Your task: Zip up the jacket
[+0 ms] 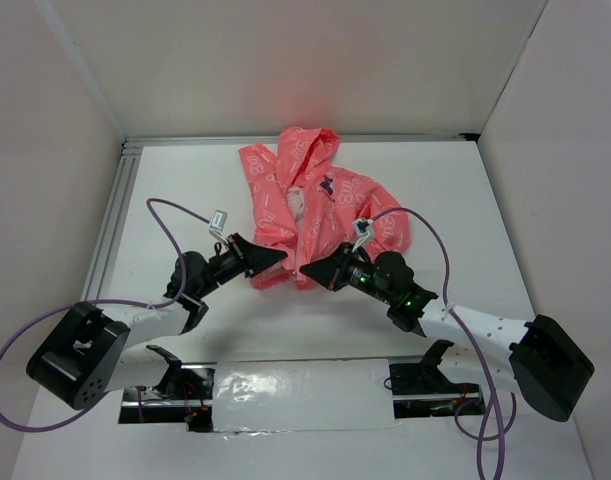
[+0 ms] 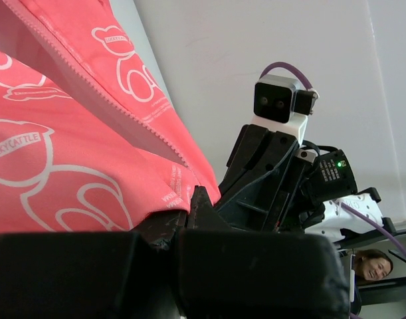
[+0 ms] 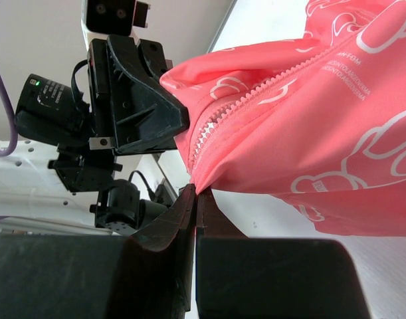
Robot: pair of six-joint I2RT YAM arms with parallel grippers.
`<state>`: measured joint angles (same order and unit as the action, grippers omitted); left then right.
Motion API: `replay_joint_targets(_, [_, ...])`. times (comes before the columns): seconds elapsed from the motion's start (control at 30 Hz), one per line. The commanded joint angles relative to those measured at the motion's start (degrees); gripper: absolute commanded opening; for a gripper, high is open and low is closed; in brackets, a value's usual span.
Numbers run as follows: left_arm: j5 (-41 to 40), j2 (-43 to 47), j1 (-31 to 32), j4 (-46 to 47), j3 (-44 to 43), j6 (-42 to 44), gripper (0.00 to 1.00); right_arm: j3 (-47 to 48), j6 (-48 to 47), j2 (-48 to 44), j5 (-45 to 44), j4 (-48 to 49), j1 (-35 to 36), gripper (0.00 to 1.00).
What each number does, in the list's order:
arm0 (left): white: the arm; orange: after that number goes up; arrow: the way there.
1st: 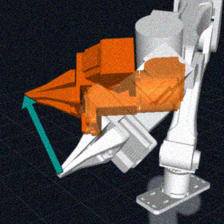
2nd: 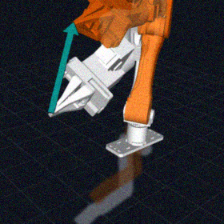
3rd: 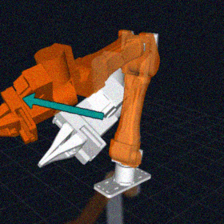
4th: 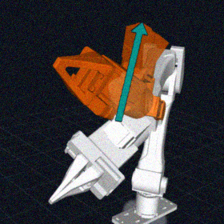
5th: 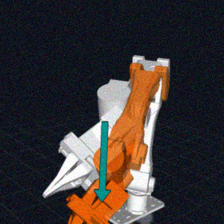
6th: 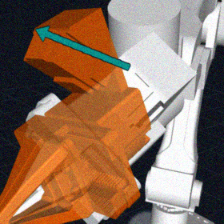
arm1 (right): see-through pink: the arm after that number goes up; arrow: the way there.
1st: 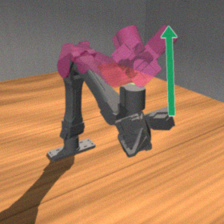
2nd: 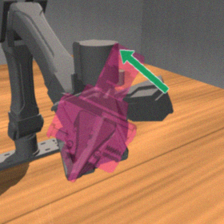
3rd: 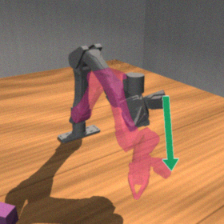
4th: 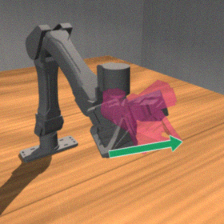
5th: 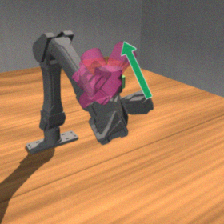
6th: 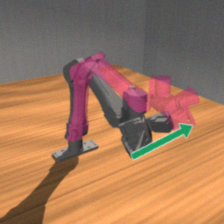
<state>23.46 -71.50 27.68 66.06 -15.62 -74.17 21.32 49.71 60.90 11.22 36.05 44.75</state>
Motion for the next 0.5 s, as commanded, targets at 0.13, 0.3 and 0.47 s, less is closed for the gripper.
replay_joint_targets(0.13, [1.41, -0.13, 0.27, 6.71, 0.06, -0.71, 0.0, 1.88, 0.21, 0.44, 0.55, 5.26, 0.42, 0.0])
replay_joint_targets(0.3, [1.41, -0.13, 0.27, 6.71, 0.59, -0.71, 0.0, 1.88, 0.21, 0.44, 0.03, 5.26, 0.42, 0.0])
replay_joint_targets(0.47, [1.41, 0.4, 0.27, 6.19, 1.11, -0.71, 0.0, 1.88, 0.21, 0.44, 0.03, 5.26, 0.42, 0.0])
